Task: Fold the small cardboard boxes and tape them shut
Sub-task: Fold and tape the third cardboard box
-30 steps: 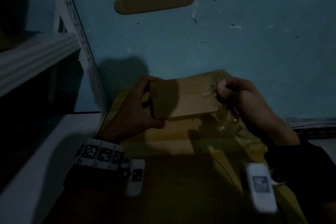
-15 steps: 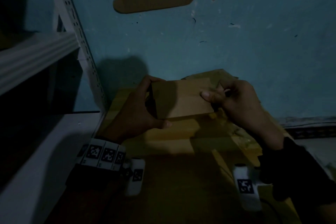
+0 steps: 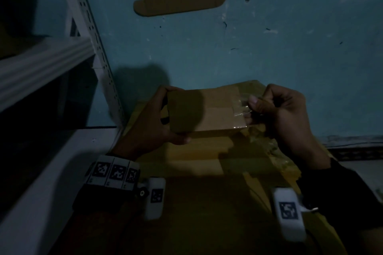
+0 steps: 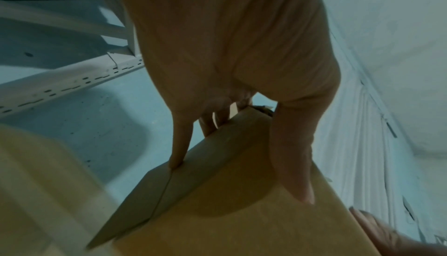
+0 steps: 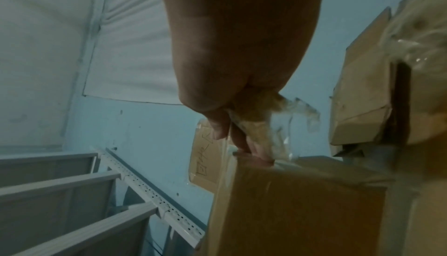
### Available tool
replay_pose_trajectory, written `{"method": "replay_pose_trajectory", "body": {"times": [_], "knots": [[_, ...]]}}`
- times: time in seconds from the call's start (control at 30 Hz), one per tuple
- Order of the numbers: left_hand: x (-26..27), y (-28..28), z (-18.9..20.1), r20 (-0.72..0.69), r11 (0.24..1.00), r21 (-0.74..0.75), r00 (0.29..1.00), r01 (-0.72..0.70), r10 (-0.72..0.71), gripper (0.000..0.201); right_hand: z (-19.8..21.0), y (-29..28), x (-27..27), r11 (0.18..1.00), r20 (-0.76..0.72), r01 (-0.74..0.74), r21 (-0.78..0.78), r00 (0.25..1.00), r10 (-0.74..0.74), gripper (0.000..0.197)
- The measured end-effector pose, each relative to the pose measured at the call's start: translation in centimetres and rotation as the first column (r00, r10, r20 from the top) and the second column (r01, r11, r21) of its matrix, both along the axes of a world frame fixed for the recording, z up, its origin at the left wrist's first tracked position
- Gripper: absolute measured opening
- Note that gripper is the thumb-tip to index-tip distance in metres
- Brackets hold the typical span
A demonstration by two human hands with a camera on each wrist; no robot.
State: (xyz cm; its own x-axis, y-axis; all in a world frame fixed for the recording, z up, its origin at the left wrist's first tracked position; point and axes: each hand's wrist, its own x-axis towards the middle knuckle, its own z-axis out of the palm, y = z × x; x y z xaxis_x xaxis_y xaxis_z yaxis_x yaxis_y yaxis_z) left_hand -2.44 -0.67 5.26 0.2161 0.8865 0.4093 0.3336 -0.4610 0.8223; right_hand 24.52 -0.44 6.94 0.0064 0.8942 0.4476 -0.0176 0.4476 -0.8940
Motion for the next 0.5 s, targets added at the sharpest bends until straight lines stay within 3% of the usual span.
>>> {"method": "replay_pose_trajectory", "body": {"times": [0.23,0.4,0.5], "knots": [[-0.9,-0.2,-0.1,0.032,0.999,-0.042,0.999,0.009,-0.007,0.091,-0.8,0.7,0.2,0.996,0.026,-0.055,-0.067,0.998,0.057,0.035],[-1.2,-0.6,0.6,0.072,0.999,-0.025,0.997,0.022,-0.020,0.089,-0.5,0.0,-0.2,0.973,-0.199,-0.190,-0.131,0.967,0.162,0.032],[-1.3,-0.5,0.5,0.091,0.999,-0.025,0.996,0.025,-0.023,0.094,-0.2,0.0,-0.3,0.954,-0.216,-0.220,-0.203,0.960,0.176,0.026]]}}
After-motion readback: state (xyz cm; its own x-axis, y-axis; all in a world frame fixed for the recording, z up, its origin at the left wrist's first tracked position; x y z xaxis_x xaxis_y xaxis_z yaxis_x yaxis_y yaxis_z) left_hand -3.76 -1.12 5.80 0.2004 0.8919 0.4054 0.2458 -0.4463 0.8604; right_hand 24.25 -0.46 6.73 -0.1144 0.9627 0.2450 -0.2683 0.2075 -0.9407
